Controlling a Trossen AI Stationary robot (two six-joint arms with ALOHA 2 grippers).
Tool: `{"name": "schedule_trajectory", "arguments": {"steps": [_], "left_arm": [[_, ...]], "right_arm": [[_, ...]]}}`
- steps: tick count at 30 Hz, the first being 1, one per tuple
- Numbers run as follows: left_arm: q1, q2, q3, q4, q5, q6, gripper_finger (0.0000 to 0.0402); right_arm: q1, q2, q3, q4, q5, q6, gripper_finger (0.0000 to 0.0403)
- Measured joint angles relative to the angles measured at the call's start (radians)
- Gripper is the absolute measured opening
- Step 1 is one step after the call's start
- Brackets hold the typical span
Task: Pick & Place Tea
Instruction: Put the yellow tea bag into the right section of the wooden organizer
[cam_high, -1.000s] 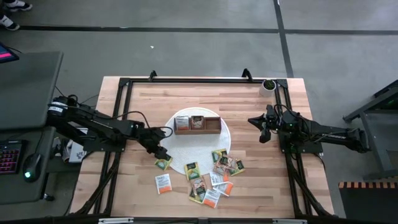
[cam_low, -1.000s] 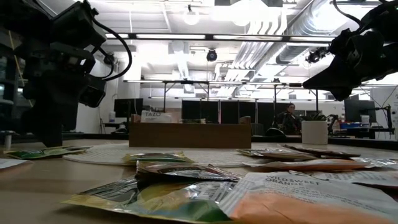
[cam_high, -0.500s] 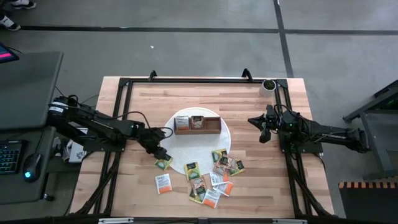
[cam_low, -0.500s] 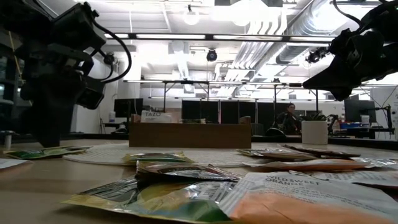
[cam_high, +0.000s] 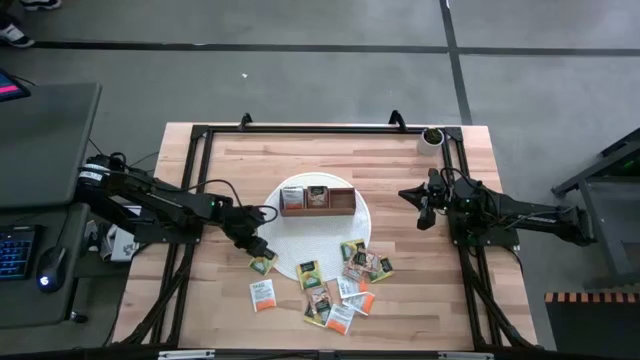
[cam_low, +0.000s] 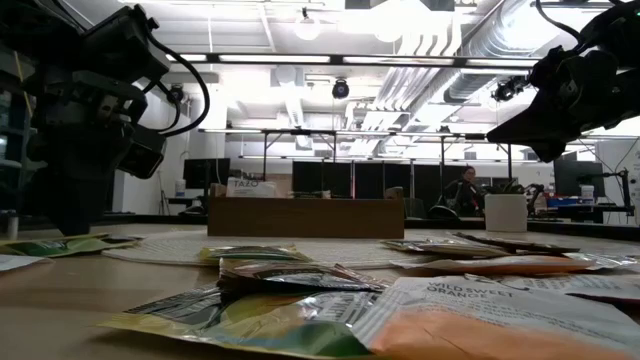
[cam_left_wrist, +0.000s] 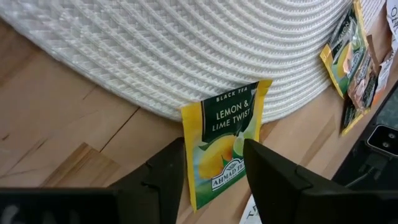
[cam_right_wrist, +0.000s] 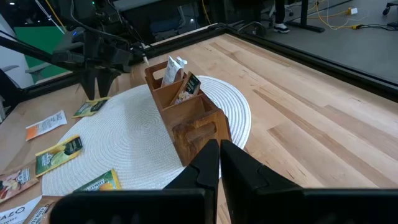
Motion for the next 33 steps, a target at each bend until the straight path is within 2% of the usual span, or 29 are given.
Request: {"name": "schedule_trajectory", "arguments": {"steps": [14,22,33], "left_arm": [[0.000,-0.001,0.000,0.000,-0.010,0.001,0.0074],[0.000,-0.001,0.000,0.000,-0.010,0.023,0.0008],[0.001,-0.002,0.001,-0.006,0.007,0.075,0.0001]], "right_arm": [[0.000,0.000,0.000,0.000,0.000,0.000,0.0012],[0.000,0.000,0.000,0.000,0.000,0.000,0.0012],[0.000,0.000,0.000,0.000,0.000,0.000,0.0012]]}}
